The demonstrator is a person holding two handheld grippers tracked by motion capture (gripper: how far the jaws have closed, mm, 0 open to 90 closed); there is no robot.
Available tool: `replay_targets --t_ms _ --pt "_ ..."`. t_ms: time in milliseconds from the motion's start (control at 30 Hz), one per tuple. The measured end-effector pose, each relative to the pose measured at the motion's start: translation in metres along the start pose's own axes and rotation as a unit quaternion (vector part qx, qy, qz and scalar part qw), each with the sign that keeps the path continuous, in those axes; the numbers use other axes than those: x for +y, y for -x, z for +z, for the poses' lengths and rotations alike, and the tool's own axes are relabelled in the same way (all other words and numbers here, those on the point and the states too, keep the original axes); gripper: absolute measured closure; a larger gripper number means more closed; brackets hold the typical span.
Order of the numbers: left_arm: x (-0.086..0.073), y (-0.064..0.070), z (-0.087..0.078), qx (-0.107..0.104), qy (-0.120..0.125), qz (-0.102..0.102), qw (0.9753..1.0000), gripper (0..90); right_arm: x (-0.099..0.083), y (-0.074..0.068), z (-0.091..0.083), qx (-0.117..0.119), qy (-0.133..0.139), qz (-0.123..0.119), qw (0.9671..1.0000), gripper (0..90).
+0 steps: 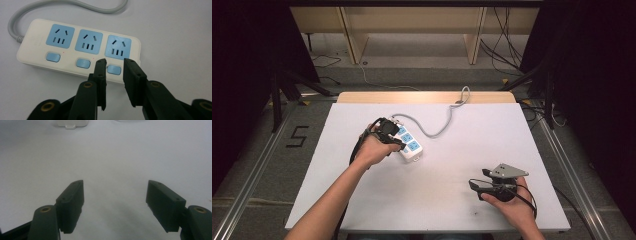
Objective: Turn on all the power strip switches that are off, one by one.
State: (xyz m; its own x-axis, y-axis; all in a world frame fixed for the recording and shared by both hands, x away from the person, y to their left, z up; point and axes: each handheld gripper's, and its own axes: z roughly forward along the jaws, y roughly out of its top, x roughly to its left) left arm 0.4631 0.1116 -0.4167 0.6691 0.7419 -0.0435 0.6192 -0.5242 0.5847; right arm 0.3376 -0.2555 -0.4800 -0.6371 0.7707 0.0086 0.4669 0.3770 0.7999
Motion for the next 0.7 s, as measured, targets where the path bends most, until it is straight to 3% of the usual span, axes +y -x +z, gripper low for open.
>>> replay_targets --t_ms 67,300,533,700 --pt "-0.003 0.000 -0.004 0.001 0.001 0.006 1.0000 63.5 0.000 0.000 0.000 0.000 0.000 0.000 1.0000 31.8" --pt "-0.012 0.001 -0.012 0.001 0.030 -0.018 0.9994 44.1 0.000 -0.001 0.000 0.000 0.000 0.001 1.0000 31.7" --pt "-0.022 0.002 -0.018 0.010 0.045 -0.032 0.9984 36.9 0.000 0.000 0.000 0.000 0.001 0.001 1.0000 31.6" --pt "-0.031 0.005 -0.020 0.012 0.041 -0.024 0.9988 33.4 0.000 0.001 -0.001 -0.001 0.004 0.004 1.0000 31.4"
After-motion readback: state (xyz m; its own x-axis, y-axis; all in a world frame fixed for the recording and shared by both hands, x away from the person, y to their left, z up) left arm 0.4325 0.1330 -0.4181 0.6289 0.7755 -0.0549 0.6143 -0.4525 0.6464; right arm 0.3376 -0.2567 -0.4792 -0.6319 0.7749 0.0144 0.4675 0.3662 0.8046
